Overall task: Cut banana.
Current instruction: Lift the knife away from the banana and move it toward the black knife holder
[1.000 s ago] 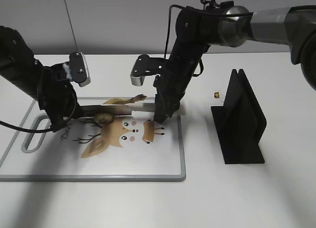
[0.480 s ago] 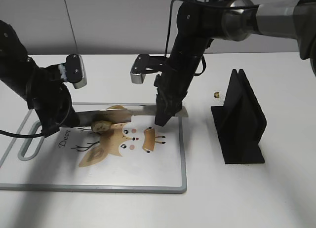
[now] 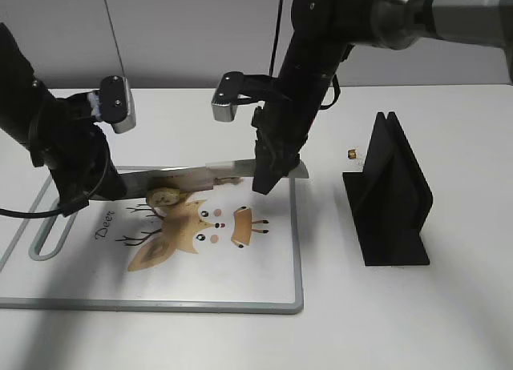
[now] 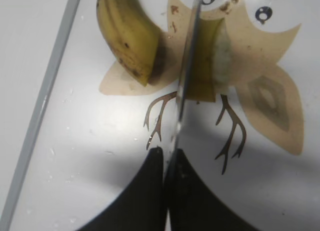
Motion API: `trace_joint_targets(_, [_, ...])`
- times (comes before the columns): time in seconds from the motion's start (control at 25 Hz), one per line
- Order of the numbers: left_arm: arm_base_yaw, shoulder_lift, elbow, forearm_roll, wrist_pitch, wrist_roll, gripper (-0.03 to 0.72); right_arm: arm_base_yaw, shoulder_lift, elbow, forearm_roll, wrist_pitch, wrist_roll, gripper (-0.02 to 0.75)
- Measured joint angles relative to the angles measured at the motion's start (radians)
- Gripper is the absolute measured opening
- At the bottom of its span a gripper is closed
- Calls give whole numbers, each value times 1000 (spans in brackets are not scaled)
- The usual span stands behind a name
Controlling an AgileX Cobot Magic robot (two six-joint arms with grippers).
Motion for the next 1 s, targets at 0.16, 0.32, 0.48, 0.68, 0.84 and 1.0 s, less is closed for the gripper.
trace_joint_targets(0.16, [0, -57, 0, 3, 36, -2, -4, 0, -36, 0, 4, 25, -19, 204])
trace_joint_targets(0.32, [0, -142, 0, 7, 75, -4, -9, 0, -90, 0, 8, 40, -37, 202])
trace_joint_targets(0.48, [0, -227, 0, 10, 94, -7, -9, 0, -150, 0, 8, 41, -44, 202])
trace_joint_targets(0.68, [0, -315, 0, -4, 119, -11, -9, 0, -226, 0, 4, 48, -51, 202])
trace_joint_targets(0.84, [0, -360, 0, -10, 127, -11, -9, 1, -261, 0, 4, 51, -56, 202])
trace_joint_targets(1.0, [0, -367, 0, -11, 129, -11, -4, 2, -262, 0, 3, 52, -58, 202])
